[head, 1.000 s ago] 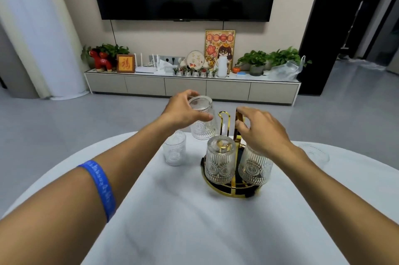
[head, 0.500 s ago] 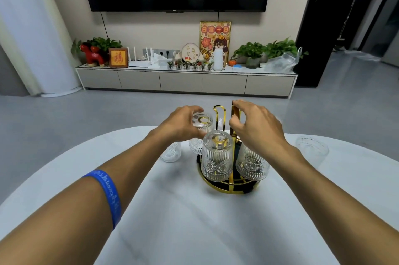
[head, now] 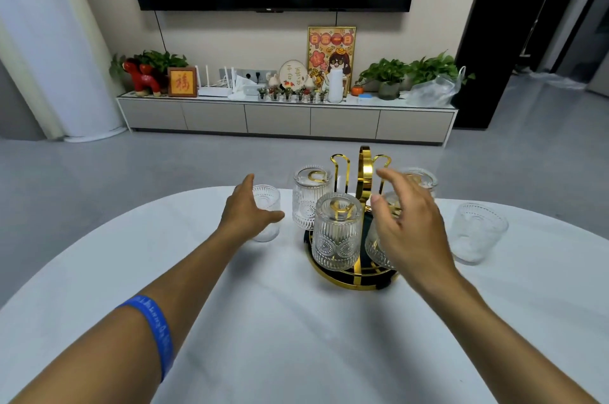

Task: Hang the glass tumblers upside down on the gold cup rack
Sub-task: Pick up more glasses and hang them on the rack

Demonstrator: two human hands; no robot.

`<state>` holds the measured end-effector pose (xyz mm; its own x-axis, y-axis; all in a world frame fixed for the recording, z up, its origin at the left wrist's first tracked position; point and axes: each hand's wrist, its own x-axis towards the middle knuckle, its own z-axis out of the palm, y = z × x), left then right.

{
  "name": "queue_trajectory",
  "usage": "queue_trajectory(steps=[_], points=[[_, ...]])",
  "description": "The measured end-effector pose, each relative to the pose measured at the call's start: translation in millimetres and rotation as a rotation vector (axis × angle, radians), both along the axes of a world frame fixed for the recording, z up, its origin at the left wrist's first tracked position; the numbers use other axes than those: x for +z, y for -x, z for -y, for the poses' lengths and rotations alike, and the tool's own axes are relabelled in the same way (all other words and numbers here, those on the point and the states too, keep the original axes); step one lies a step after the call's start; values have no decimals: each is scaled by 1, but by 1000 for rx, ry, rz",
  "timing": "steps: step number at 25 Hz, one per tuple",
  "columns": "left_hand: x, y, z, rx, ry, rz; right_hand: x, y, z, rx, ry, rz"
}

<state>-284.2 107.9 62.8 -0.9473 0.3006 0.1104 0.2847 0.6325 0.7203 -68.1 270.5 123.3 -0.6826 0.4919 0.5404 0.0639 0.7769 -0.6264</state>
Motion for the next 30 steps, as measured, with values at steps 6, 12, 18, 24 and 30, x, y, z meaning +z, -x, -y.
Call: queue_trajectory(steps=[6,12,18,24,30], points=[[-15,5,-9,128,27,-14,-21,-36,8,3,-101,-73],[40,-46,26,190,-399,-73,-15,-59,17,15,19,-100],[148,-123,20,-343,-799,48,55,-55,45,329,1282,-40],[157,-168,-34,-647,-699,133,88,-63,9,430,1600,-218],[141,-105,-61,-591,-40,-203,112,-30,-68,-54,969,-258]])
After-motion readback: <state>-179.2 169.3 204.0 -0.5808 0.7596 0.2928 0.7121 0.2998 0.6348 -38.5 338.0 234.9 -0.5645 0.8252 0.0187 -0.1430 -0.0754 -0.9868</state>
